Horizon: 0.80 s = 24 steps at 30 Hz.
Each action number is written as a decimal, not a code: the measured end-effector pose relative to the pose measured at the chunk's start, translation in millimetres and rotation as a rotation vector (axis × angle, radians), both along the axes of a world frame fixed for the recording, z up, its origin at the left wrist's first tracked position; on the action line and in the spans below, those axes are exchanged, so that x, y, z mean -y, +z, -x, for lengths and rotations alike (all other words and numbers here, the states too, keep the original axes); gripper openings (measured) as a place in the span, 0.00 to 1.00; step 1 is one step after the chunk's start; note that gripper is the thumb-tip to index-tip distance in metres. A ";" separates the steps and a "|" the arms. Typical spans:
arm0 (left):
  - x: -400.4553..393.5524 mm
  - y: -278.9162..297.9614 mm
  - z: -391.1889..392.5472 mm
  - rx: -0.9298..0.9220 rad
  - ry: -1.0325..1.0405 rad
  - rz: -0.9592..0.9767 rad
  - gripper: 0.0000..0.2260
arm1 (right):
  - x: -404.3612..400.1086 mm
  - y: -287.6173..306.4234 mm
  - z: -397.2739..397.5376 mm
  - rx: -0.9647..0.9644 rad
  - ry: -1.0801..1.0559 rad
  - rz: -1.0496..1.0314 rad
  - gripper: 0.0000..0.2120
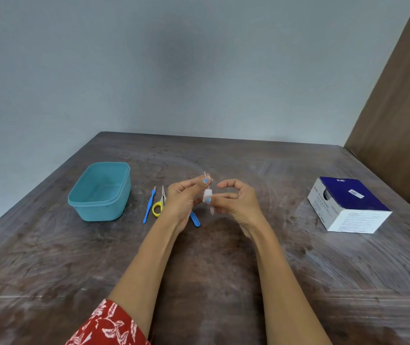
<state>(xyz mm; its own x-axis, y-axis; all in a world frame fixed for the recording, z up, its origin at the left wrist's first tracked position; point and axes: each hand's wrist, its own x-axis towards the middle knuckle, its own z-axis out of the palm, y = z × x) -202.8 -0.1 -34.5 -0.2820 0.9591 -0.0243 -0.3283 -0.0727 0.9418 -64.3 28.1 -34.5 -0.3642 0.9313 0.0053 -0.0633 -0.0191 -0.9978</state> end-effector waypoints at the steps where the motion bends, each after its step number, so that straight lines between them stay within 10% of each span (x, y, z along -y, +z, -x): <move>1: 0.0 -0.4 0.5 0.012 0.015 -0.002 0.04 | 0.6 -0.4 -1.1 0.020 0.039 0.033 0.18; 24: 3.9 5.2 3.6 0.066 0.043 -0.007 0.06 | 0.7 -1.0 -2.4 0.070 0.111 0.079 0.20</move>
